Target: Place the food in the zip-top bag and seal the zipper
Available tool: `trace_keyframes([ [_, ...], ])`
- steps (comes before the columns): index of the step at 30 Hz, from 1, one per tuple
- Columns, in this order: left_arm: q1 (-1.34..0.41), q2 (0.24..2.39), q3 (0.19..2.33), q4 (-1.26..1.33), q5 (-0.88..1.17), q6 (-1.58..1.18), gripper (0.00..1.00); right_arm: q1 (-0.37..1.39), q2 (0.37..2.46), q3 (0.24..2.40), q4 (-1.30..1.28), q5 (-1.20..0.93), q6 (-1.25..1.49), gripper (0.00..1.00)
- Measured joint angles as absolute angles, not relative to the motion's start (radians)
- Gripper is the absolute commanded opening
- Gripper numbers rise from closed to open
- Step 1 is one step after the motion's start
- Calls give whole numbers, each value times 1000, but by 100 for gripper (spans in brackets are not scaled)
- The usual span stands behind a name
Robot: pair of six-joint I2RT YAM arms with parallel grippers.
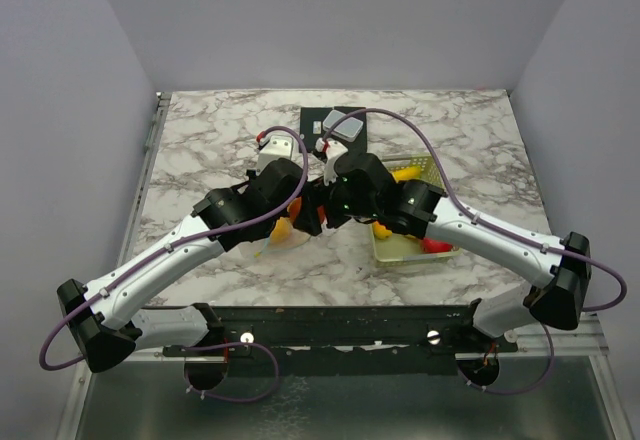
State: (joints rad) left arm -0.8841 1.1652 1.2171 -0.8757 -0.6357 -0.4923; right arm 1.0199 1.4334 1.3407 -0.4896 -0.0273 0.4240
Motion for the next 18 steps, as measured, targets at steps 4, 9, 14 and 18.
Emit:
trace_keyframes([
  [4,-884,1165,1217,-876,-635,-492,0,1023,1466,1342,-482,-11,425,53],
  [9,-884,1161,1217,-876,-635,-493,0,1031,1500,1359,-474,2,426,73],
  [14,-884,1158,1217,-876,-635,-493,0,1039,1505,1364,-472,14,429,88],
  [18,-884,1155,1217,-876,-635,-493,0,1041,1505,1369,-471,18,430,94],
])
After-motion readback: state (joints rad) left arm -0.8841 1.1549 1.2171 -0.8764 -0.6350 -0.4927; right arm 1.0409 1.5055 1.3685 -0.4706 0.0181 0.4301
